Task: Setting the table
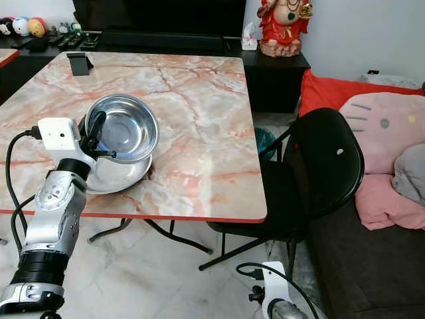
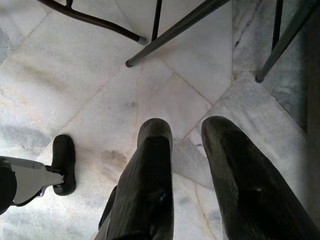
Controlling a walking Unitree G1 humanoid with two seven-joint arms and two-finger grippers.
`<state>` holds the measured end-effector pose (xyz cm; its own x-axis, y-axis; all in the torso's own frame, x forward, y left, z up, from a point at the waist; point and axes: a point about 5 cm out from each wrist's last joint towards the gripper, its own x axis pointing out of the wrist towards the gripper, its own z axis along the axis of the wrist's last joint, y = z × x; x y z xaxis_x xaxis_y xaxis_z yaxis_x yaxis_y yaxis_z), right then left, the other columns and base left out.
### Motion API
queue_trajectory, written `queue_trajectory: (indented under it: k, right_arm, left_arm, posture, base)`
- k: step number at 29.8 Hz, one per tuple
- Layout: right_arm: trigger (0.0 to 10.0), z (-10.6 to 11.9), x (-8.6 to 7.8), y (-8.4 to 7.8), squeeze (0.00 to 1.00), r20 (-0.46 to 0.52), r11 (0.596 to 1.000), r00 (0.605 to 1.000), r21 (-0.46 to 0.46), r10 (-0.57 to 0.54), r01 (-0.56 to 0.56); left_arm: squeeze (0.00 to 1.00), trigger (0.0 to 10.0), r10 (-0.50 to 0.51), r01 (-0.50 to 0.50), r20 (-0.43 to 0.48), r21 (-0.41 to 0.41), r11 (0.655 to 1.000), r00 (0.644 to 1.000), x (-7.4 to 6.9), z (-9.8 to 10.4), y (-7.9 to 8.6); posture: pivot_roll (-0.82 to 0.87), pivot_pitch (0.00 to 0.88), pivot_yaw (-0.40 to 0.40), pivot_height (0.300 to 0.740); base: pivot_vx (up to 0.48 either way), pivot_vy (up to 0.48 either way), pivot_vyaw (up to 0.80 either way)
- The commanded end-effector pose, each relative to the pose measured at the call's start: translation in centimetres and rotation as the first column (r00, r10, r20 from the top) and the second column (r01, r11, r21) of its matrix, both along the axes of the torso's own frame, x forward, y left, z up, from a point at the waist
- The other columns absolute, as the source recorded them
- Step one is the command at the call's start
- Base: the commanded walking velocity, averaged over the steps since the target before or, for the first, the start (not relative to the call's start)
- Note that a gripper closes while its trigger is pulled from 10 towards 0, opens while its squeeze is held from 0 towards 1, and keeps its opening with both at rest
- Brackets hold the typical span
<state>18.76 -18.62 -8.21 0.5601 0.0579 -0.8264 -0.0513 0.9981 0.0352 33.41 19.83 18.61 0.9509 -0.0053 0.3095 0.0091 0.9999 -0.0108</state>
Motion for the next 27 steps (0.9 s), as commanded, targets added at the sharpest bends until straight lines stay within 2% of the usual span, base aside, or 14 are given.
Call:
queue_trajectory:
  k: [1, 8, 17, 27]
  right_arm:
    - [10.0, 0.09, 0.13, -0.22, 0.0, 0.004, 1.0, 1.0, -0.005, 0.002, -0.002]
    - [10.0, 0.14, 0.21, -0.19, 0.0, 0.005, 1.0, 1.0, -0.012, 0.026, -0.026]
    - [10.0, 0.14, 0.21, -0.17, 0.0, 0.006, 1.0, 1.0, -0.012, 0.024, -0.024]
    - [10.0, 0.1, 0.16, -0.12, 0.0, 0.002, 1.0, 1.0, -0.007, 0.016, -0.016]
  left_arm:
    - [0.0, 10.0, 0.012, -0.012, 0.028, -0.011, 1.0, 1.0, -0.33, 0.61, 0.42]
    - [0.0, 10.0, 0.019, -0.02, 0.027, 0.003, 1.0, 0.999, -0.36, 0.56, 0.43]
    - [0.0, 10.0, 0.004, -0.004, 0.026, -0.005, 1.0, 1.0, -0.17, 0.59, -0.1]
    - [0.0, 10.0, -0.002, 0.002, 0.023, -0.009, 1.0, 1.0, -0.12, 0.57, -0.19]
  posture:
    - [0.06, 0.0, -0.052, 0.74]
    - [0.06, 0.0, -0.054, 0.74]
    - [0.06, 0.0, -0.053, 0.74]
    - [0.06, 0.0, -0.05, 0.74]
  base:
    - [0.0, 0.0, 0.0]
    - [0.0, 0.0, 0.0]
    - [0.107, 0.0, 0.55]
    - [0.249, 0.0, 0.0]
